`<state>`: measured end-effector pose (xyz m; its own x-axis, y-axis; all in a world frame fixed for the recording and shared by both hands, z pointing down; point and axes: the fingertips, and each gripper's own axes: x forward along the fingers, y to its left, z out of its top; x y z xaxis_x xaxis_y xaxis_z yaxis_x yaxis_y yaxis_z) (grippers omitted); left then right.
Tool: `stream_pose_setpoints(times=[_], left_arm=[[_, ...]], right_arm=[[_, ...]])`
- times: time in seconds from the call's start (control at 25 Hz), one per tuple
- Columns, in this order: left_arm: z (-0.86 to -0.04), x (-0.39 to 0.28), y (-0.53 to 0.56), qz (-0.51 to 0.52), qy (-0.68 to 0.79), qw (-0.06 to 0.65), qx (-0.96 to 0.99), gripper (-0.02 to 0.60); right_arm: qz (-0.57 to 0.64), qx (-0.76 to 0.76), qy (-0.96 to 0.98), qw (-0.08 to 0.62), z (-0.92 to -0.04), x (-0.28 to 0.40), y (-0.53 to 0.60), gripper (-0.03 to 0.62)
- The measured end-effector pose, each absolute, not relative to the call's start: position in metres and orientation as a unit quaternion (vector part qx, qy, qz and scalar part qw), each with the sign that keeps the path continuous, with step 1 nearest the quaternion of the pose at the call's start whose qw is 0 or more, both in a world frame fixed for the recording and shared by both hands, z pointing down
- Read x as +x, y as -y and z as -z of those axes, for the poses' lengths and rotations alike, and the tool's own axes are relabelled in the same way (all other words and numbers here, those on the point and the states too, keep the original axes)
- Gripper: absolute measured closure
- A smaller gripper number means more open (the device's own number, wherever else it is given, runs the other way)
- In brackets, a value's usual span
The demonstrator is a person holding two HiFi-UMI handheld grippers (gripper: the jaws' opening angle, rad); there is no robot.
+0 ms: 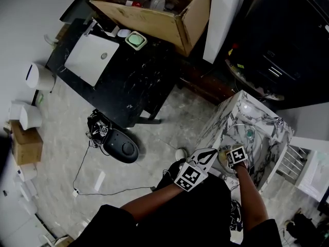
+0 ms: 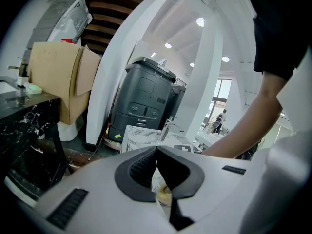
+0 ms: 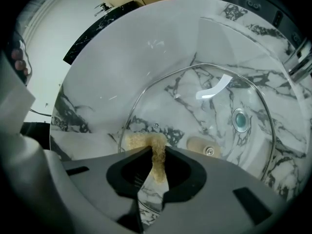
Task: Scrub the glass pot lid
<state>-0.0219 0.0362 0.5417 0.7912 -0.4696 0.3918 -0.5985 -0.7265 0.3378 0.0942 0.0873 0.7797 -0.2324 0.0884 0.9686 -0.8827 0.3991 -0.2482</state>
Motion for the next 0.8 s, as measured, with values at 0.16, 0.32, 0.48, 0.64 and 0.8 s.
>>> stream_pose_setpoints(times=[0.16, 0.32, 0.48, 0.64, 0.8], left_arm=[[-0.543, -0.029, -0.037, -0.140, 0.298, 0.233, 0.915, 0.566], [-0.544, -0.036, -0.041, -0.139, 0.305, 0.237, 0.912, 0.566], [-0.540, -0.040, -0.048, -0.134, 0.302, 0.228, 0.916, 0.566], [-0.535, -0.045, -0.052, -0.123, 0.298, 0.226, 0.919, 0.566], [-0.524, -0.044, -0.055, -0.106, 0.285, 0.220, 0.927, 0.566]], right_arm=[[-0.447, 0.307, 0.645, 0.538, -0.779, 0.090, -0.081, 0.531], [-0.426, 0.313, 0.659, 0.536, -0.778, 0.086, -0.069, 0.531], [-0.405, 0.332, 0.669, 0.527, -0.776, 0.086, -0.063, 0.531], [-0.396, 0.382, 0.666, 0.503, -0.763, 0.095, -0.061, 0.531], [-0.377, 0.433, 0.671, 0.469, -0.737, 0.096, -0.066, 0.531]])
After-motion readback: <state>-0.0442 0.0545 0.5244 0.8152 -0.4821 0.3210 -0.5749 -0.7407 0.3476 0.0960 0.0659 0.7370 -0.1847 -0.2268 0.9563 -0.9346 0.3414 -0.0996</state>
